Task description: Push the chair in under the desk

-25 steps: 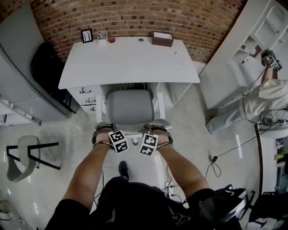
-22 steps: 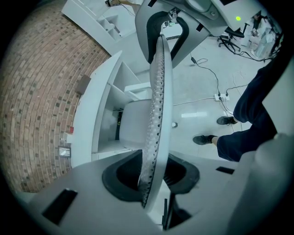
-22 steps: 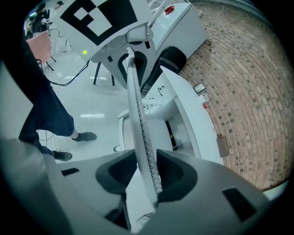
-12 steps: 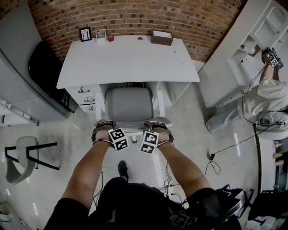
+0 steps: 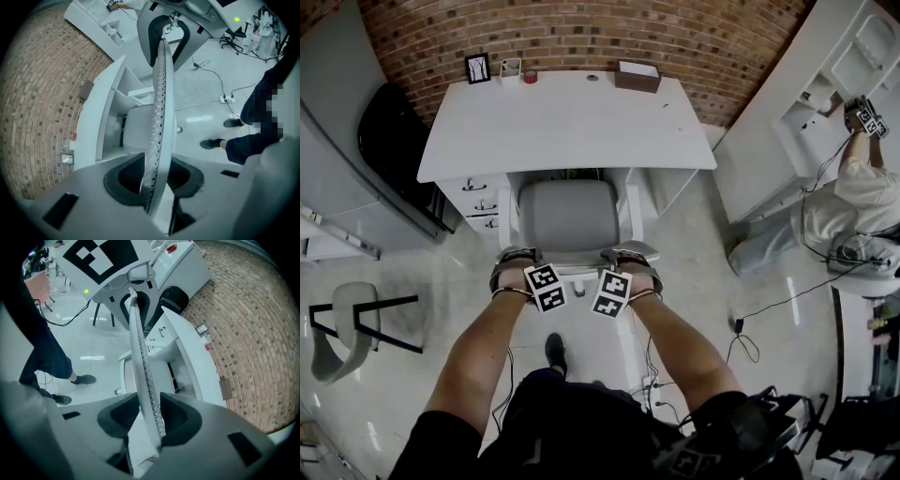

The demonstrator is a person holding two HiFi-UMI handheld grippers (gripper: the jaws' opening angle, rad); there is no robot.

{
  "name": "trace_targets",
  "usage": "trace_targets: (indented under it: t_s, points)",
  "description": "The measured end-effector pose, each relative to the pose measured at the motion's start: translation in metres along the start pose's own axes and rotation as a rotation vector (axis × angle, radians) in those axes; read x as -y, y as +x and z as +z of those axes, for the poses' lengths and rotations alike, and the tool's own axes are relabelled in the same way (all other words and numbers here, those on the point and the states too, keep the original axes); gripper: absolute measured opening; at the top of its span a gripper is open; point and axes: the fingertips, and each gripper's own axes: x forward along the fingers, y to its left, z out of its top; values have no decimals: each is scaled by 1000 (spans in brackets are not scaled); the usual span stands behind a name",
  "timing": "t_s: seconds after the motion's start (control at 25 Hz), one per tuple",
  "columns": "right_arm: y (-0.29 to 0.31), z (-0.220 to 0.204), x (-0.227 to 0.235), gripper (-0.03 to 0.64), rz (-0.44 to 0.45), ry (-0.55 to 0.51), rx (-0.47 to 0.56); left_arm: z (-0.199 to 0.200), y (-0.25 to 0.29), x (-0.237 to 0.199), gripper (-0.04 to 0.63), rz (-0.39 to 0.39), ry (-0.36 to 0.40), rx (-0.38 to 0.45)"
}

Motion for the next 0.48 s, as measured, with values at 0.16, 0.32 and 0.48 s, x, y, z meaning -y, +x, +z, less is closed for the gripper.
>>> trace_targets:
  t_s: [0.16,0.32,0.48]
  points:
    - [-1,-1,0,153,-11,29,19,5,-5,0,121,9,-21,52]
    - [-7,4,4,183,67,157,78,9,-19,-3,157,-31,-93,172]
    - [-18,8,6,210,112,238,117,4,-33,-4,178,-42,-212,288]
